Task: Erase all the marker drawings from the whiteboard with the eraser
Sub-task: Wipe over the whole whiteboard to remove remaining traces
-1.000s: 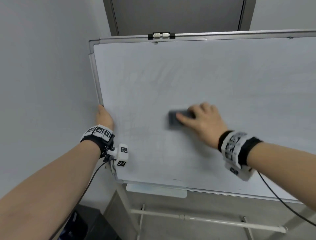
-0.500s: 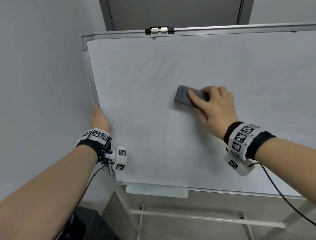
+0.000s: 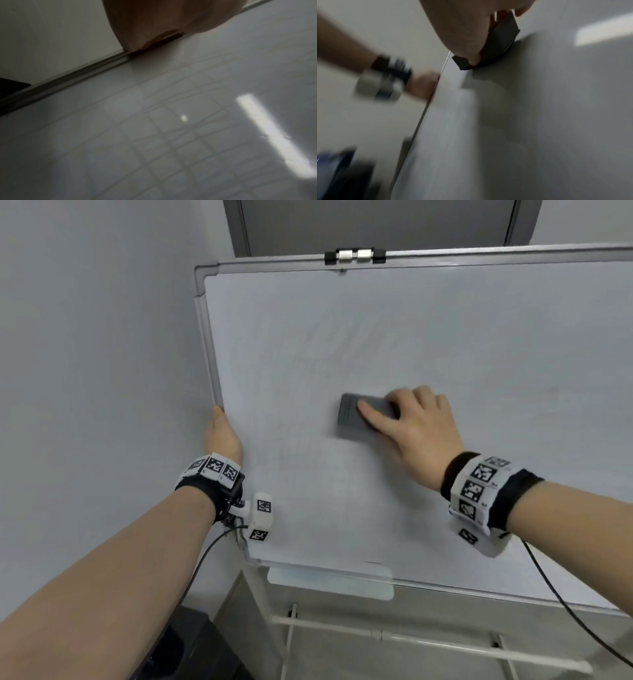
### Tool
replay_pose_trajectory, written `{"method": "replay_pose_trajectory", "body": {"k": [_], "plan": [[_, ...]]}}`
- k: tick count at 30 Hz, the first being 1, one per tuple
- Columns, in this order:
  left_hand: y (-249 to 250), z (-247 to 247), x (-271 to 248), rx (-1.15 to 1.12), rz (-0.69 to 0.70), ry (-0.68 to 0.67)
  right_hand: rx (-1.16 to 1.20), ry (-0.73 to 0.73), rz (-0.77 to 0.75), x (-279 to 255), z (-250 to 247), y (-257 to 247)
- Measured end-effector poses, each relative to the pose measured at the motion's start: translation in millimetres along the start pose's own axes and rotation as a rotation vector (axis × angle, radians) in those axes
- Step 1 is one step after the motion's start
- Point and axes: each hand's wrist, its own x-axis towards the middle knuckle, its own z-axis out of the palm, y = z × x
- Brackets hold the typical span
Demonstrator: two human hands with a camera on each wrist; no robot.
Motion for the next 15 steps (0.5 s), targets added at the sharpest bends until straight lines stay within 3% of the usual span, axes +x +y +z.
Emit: {"method": "replay_pose_trajectory", "body": {"k": [2,4,7,9,12,15], "plan": [[1,0,-3,-0.03,0.001,0.001,0.043,0.116,0.134,33,-8,-3],[1,0,-2,-0.052,0.002,-0.007,0.051,0.081,0.067,20,11,-26],[0,1,1,-0.07,-0.001,-0.018,0.04,-0.27,-0.271,-71,66,-79],[-2,2,2,-0.076,-0.001,-0.015,0.029,-0.444,-0.375,-127,87,-98],[-5,1,3,-0.111,0.006,-0.004,0.021,-0.364,-0.406,-118,86,-96],[-6,-1,6,-0.134,-0.014,-0.015,0.032,-0.129,-0.271,-25,57,-79]]}}
